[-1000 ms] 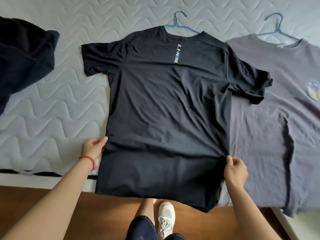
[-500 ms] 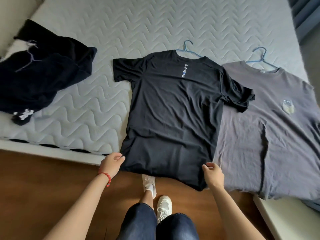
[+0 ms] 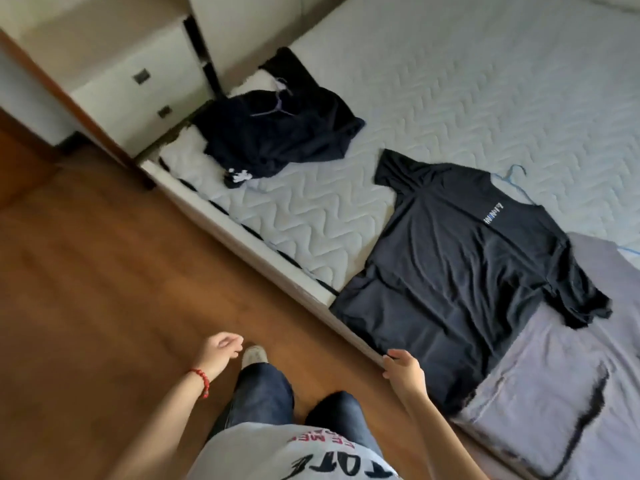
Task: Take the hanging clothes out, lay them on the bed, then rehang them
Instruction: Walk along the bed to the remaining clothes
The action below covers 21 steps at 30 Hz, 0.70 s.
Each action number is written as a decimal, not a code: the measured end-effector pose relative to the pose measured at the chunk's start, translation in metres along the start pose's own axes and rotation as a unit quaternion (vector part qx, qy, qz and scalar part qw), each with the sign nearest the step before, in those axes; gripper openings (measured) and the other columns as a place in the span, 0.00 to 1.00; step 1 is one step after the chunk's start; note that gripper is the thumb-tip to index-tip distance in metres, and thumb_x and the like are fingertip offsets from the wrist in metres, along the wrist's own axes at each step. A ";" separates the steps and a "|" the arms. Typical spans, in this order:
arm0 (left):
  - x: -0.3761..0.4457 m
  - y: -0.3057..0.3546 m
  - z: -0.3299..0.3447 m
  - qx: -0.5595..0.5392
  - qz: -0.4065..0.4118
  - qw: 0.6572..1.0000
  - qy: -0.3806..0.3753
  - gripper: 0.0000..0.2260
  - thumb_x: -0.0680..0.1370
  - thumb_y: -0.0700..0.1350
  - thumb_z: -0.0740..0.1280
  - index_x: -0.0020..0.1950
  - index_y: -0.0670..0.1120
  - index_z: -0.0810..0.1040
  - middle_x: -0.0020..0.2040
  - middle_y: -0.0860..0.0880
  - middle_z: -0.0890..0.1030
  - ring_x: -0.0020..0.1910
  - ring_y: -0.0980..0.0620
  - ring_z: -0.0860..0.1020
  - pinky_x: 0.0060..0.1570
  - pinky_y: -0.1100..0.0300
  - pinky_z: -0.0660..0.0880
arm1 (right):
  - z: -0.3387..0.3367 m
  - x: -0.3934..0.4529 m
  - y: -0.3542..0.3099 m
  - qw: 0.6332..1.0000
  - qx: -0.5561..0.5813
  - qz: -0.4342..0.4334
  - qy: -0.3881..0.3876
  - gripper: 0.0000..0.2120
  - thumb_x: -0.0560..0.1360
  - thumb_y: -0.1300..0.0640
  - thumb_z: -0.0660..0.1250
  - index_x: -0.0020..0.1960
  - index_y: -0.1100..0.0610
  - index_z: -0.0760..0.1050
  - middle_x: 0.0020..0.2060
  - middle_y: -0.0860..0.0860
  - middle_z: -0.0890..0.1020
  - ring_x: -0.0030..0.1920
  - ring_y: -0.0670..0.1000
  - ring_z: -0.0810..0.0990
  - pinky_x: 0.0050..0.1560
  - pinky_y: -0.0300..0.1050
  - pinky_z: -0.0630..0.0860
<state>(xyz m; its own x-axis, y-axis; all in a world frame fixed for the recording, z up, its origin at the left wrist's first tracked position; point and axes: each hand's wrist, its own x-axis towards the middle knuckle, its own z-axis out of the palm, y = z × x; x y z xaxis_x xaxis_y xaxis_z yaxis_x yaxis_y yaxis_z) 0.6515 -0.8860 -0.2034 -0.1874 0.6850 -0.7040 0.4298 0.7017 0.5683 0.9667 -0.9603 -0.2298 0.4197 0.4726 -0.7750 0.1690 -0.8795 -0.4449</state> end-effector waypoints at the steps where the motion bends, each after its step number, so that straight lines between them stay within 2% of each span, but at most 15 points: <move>1: 0.002 -0.004 -0.015 -0.029 -0.009 0.999 0.013 0.03 0.78 0.37 0.61 0.48 0.39 0.74 0.35 0.47 0.76 0.34 0.52 0.75 0.27 0.69 0.71 | 0.009 -0.002 -0.011 1.000 -0.023 -0.010 -0.007 0.14 0.73 0.57 0.61 0.57 0.58 0.76 0.47 0.60 0.83 0.51 0.58 0.80 0.42 0.43 0.68; 3: 0.010 -0.015 -0.043 -0.069 -0.032 0.997 0.028 0.04 0.78 0.39 0.61 0.49 0.40 0.74 0.39 0.44 0.79 0.40 0.47 0.76 0.34 0.62 0.68 | 0.026 -0.007 -0.035 0.997 -0.066 -0.032 -0.021 0.12 0.73 0.58 0.60 0.53 0.59 0.77 0.43 0.60 0.83 0.47 0.57 0.79 0.40 0.43 0.68; 5: 0.018 -0.024 -0.069 -0.092 -0.042 0.994 0.035 0.04 0.78 0.41 0.61 0.48 0.41 0.74 0.43 0.43 0.79 0.43 0.46 0.77 0.37 0.61 0.68 | 0.046 -0.007 -0.060 0.995 -0.086 -0.046 -0.030 0.11 0.74 0.58 0.60 0.54 0.56 0.76 0.37 0.56 0.82 0.39 0.53 0.78 0.35 0.41 0.70; 7: 0.028 -0.032 -0.092 -0.093 -0.046 0.994 0.029 0.05 0.78 0.42 0.61 0.48 0.43 0.75 0.43 0.44 0.80 0.45 0.46 0.77 0.38 0.60 0.69 | 0.067 -0.006 -0.082 0.993 -0.104 -0.051 -0.029 0.09 0.74 0.57 0.61 0.53 0.54 0.75 0.33 0.53 0.80 0.33 0.49 0.77 0.33 0.39 0.71; 10: 0.049 -0.039 -0.132 -0.100 -0.058 0.993 0.019 0.05 0.79 0.42 0.60 0.48 0.43 0.74 0.42 0.45 0.79 0.43 0.48 0.77 0.38 0.61 0.69 | 0.100 0.007 -0.109 0.993 -0.110 -0.042 -0.015 0.11 0.73 0.55 0.64 0.54 0.55 0.75 0.34 0.54 0.81 0.35 0.53 0.79 0.42 0.46 0.77; 13: 0.078 -0.044 -0.171 -0.112 -0.081 0.990 0.024 0.05 0.78 0.40 0.61 0.50 0.39 0.74 0.37 0.46 0.78 0.37 0.49 0.75 0.34 0.61 0.67 | 0.133 0.038 -0.128 0.992 -0.124 -0.030 -0.026 0.15 0.71 0.57 0.65 0.57 0.58 0.75 0.44 0.59 0.83 0.41 0.57 0.79 0.51 0.54 0.77; 15: 0.095 -0.044 -0.194 -0.110 -0.097 0.989 0.025 0.06 0.78 0.38 0.61 0.50 0.36 0.74 0.35 0.46 0.77 0.34 0.50 0.74 0.31 0.61 0.66 | 0.149 0.036 -0.152 0.991 -0.130 -0.020 -0.028 0.15 0.71 0.57 0.65 0.58 0.58 0.74 0.47 0.60 0.83 0.44 0.59 0.80 0.52 0.53 0.76; 18: 0.123 -0.033 -0.222 -0.092 -0.109 0.990 0.021 0.08 0.78 0.39 0.61 0.52 0.36 0.75 0.36 0.46 0.77 0.35 0.50 0.74 0.30 0.62 0.66 | 0.169 0.028 -0.187 0.989 -0.144 -0.020 -0.025 0.14 0.72 0.57 0.65 0.58 0.55 0.74 0.48 0.60 0.83 0.49 0.59 0.81 0.53 0.49 0.76; 21: 0.154 -0.005 -0.236 -0.071 -0.100 0.992 0.006 0.06 0.79 0.41 0.61 0.50 0.39 0.75 0.38 0.47 0.78 0.37 0.51 0.75 0.34 0.62 0.68 | 0.183 0.021 -0.217 0.990 -0.140 -0.017 -0.024 0.12 0.73 0.56 0.64 0.56 0.53 0.73 0.41 0.56 0.82 0.43 0.56 0.80 0.48 0.43 0.74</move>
<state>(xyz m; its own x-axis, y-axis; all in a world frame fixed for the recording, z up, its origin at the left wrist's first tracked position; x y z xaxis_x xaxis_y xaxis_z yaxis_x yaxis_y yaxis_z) 0.4119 -0.7376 -0.2134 -0.2675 0.5315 -0.8037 0.2535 0.8435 0.4735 0.7760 -0.7492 -0.2316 0.3672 0.4991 -0.7849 0.4259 -0.8404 -0.3352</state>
